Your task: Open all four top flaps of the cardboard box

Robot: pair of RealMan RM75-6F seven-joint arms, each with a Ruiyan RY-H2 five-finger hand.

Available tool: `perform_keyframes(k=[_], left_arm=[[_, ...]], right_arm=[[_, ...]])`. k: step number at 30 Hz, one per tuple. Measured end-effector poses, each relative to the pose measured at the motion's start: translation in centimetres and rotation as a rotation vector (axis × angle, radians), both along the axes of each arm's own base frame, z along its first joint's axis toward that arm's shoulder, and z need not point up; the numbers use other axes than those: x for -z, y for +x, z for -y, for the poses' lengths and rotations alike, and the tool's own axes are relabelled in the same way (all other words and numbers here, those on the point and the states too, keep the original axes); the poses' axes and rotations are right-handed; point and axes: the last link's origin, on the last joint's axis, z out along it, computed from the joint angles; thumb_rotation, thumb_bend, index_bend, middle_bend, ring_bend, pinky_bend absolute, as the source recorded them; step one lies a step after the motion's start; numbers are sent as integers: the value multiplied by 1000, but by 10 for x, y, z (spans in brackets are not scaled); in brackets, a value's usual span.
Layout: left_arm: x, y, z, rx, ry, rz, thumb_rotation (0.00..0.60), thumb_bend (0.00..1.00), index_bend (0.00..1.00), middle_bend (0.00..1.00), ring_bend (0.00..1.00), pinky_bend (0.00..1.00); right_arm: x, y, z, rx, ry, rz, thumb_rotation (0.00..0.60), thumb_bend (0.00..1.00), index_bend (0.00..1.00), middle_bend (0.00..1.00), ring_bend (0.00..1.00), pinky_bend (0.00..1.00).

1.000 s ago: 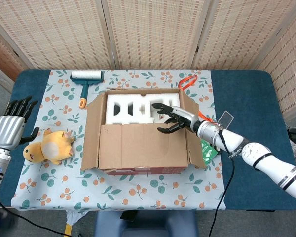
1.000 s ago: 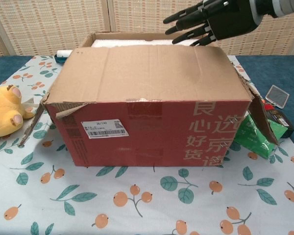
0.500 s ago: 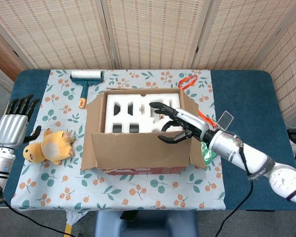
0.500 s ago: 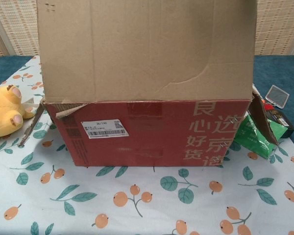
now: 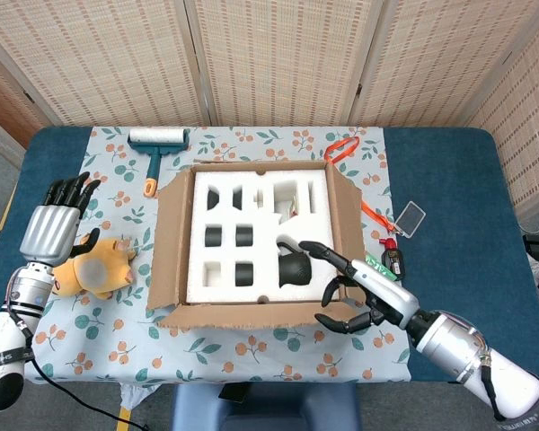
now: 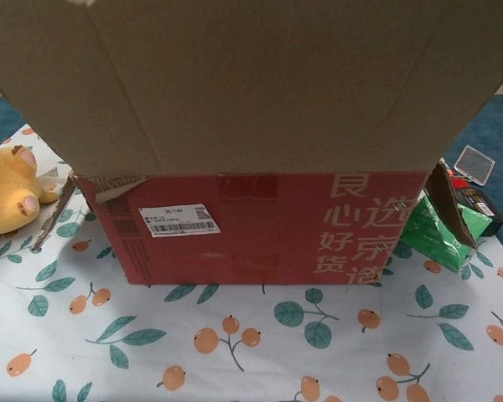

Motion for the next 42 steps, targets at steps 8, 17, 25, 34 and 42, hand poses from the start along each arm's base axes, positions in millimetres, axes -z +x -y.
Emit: perform_keyframes(k=[8, 17, 25, 34, 42], left_arm=[[1, 4, 2, 0, -7, 6, 600, 464, 0, 0, 0, 0], [0, -3, 7, -45, -68, 8, 600, 464, 0, 0, 0, 0], [-6, -23, 34, -81, -56, 13, 600, 463, 0, 0, 0, 0], [-12, -57, 83, -110, 14, 50, 600, 464, 0, 0, 0, 0], [-4, -86, 109, -152, 42, 72, 600, 464, 0, 0, 0, 0]], right_arm=[[4, -17, -21, -25, 21, -59, 600, 415, 0, 0, 0, 200], [11, -53, -5, -208, -243, -452, 600, 415, 0, 0, 0, 0], [24, -118, 1, -252, -456, -843, 600, 416, 0, 0, 0, 0], [33, -190, -15, -72, -659, -1066, 600, 416, 0, 0, 0, 0], [44, -209, -25, -59, -735, -1057, 600, 416, 0, 0, 0, 0]])
